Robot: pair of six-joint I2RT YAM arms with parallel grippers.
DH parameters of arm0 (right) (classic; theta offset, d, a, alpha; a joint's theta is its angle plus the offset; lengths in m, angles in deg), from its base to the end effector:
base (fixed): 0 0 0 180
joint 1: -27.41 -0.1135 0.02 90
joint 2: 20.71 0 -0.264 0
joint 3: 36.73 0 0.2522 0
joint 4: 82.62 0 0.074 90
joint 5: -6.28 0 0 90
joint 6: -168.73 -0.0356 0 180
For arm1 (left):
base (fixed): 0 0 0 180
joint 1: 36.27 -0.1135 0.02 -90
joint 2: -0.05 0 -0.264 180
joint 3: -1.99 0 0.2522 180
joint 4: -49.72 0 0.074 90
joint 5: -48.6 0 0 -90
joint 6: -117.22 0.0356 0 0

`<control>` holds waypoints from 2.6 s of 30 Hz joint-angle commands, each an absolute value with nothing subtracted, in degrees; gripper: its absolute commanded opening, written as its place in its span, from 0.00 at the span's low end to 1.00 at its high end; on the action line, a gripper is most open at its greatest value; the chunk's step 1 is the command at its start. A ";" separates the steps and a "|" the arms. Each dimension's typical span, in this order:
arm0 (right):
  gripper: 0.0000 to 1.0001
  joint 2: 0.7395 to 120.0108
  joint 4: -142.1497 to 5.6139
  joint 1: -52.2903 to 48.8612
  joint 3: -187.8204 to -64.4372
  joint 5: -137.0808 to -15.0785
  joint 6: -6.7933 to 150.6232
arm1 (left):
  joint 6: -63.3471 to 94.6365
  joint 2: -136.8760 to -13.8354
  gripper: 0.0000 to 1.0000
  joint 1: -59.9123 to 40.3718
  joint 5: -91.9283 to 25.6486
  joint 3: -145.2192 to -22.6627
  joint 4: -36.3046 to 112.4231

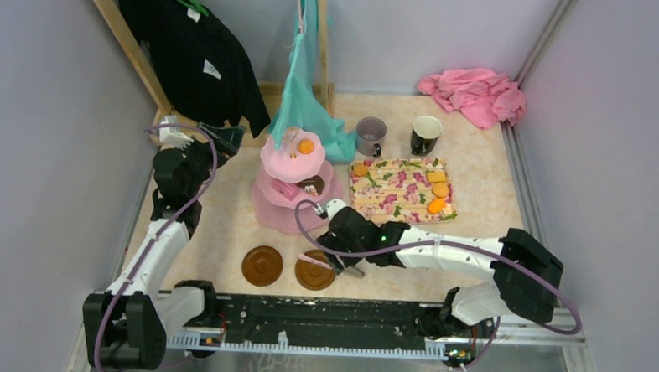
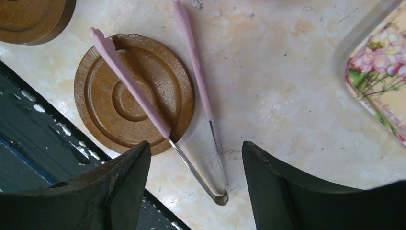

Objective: Serve the afternoon tea
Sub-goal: Pick up the clamp from the center of the board, then adjust the desert at the desert table.

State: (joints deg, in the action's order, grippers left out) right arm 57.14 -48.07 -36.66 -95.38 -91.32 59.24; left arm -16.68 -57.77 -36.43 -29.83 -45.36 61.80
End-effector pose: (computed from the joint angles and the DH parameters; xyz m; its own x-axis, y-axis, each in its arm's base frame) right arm 0.1211 0.2383 0.2005 -0.6184 -0.5156 -0.5930 -0.6905 0.7169 0.0967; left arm 0.2363 -0.0065 0.2942 -0.1169 -0.6796 -0.7242 0.1620 0.7064 -0.6891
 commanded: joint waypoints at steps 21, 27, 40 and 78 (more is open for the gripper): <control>0.67 64.58 -60.62 -36.00 -91.35 -84.93 65.15 | -14.88 -58.55 0.99 -36.82 -30.48 -45.87 63.29; 0.48 64.68 -62.05 -35.43 -90.42 -83.71 65.28 | -14.70 -58.85 0.99 -36.87 -30.56 -45.95 63.20; 0.30 59.01 -61.58 -35.42 -89.95 -86.94 64.80 | -14.70 -58.64 0.99 -36.82 -30.50 -45.96 63.20; 0.22 43.49 -23.28 -19.74 -101.24 -114.12 40.83 | -16.03 -56.75 0.99 -36.86 -28.81 -45.79 63.61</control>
